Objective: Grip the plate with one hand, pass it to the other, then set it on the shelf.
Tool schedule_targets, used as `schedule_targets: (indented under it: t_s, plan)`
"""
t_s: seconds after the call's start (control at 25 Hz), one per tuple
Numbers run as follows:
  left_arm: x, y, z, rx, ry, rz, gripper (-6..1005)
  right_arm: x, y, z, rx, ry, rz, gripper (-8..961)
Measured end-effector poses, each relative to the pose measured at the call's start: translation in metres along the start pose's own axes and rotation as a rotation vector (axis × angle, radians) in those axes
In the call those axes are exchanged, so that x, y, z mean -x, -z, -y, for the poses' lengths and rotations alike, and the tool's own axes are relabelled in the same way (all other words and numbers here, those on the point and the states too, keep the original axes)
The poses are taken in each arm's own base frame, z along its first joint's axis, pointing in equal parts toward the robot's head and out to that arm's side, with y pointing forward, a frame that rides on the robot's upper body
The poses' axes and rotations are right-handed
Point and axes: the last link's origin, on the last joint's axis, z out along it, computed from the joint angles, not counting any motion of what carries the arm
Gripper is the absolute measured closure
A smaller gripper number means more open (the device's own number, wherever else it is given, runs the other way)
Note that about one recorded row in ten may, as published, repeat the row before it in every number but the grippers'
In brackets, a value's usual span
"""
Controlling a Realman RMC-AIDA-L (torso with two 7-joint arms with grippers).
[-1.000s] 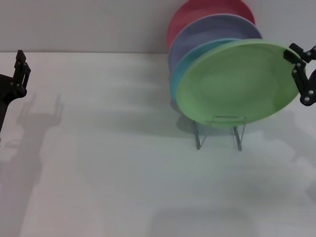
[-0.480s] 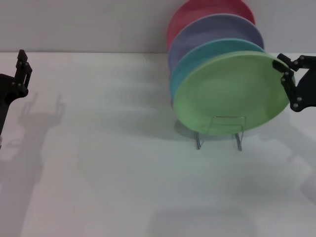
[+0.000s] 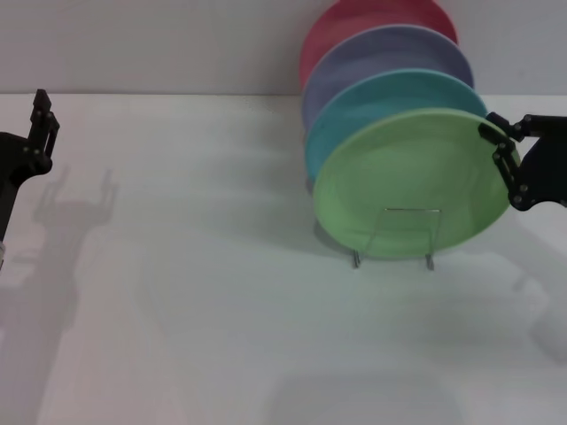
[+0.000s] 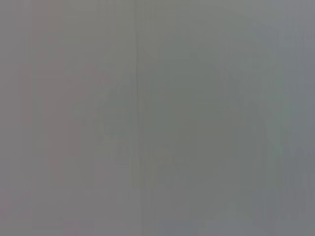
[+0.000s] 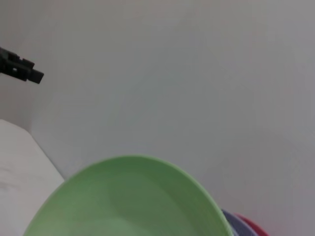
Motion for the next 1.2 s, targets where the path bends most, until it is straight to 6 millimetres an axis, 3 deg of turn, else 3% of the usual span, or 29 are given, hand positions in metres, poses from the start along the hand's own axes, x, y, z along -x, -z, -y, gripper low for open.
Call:
schedule_targets:
  t_s: [0.28, 0.52, 0.6, 0.84, 0.92, 1.08, 1.2]
  plan:
    - [-0.002, -0.005, -0.002, 0.009, 0.0, -0.007, 381, -0.004, -0.002, -0.005, 0.01, -0.018, 0.001, 897]
    - [-0.004, -0.01, -0.005, 0.02, 0.001, -0.014, 381, 0.003, -0.002, -0.003, 0.002, -0.026, 0.054, 691]
    - [-0.005, -0.011, -0.005, 0.019, 0.002, -0.014, 381, 0.005, 0.0, -0.002, -0.011, -0.034, 0.069, 456]
    - [-0.005, -0.014, -0.006, 0.022, 0.013, -0.014, 381, 0.012, 0.008, 0.0, -0.022, -0.048, 0.124, 261]
    - [-0.005, -0.014, -0.005, 0.02, 0.014, -0.013, 381, 0.018, 0.013, 0.001, -0.039, -0.063, 0.171, 243]
    - [-0.003, -0.013, -0.002, 0.01, 0.01, -0.009, 381, 0.027, 0.036, 0.012, -0.211, -0.156, 0.29, 206]
    - [-0.002, -0.011, -0.001, 0.005, 0.009, -0.004, 381, 0.016, 0.064, 0.029, -0.48, -0.281, 0.332, 179]
